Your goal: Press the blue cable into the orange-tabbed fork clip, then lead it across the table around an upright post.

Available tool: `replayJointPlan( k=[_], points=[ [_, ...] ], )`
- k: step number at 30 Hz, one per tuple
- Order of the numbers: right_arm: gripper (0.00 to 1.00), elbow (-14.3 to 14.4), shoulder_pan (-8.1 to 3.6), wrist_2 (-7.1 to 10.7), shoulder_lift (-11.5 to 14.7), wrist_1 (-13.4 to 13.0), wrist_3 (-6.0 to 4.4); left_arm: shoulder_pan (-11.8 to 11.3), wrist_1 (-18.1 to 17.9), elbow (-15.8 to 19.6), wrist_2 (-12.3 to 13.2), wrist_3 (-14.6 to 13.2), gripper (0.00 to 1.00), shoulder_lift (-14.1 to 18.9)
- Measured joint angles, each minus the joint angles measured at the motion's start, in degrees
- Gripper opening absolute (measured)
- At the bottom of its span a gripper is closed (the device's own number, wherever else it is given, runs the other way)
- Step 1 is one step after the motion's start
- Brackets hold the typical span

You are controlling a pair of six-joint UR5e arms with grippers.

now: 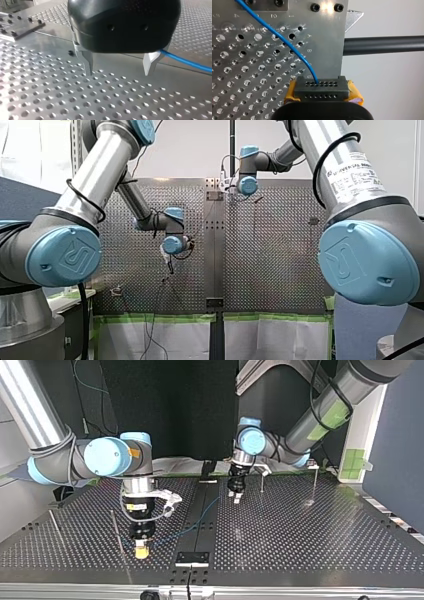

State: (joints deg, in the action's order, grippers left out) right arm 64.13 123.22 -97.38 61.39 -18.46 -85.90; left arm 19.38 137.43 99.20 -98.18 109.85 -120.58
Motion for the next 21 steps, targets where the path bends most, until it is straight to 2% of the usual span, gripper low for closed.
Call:
replayJointPlan(
  k=[14, 21],
  points=[
    [0.0, 0.0, -0.11, 0.08, 0.1, 0.8, -0.09, 3.4, 6.9, -6.9, -0.9, 0.2, 1.0, 1.2],
    [0.0, 0.0, -0.41, 0.1, 0.7, 2.2, -0.07, 5.3, 10.6, -10.5, -1.0, 0.3, 1.0, 1.2]
  ],
)
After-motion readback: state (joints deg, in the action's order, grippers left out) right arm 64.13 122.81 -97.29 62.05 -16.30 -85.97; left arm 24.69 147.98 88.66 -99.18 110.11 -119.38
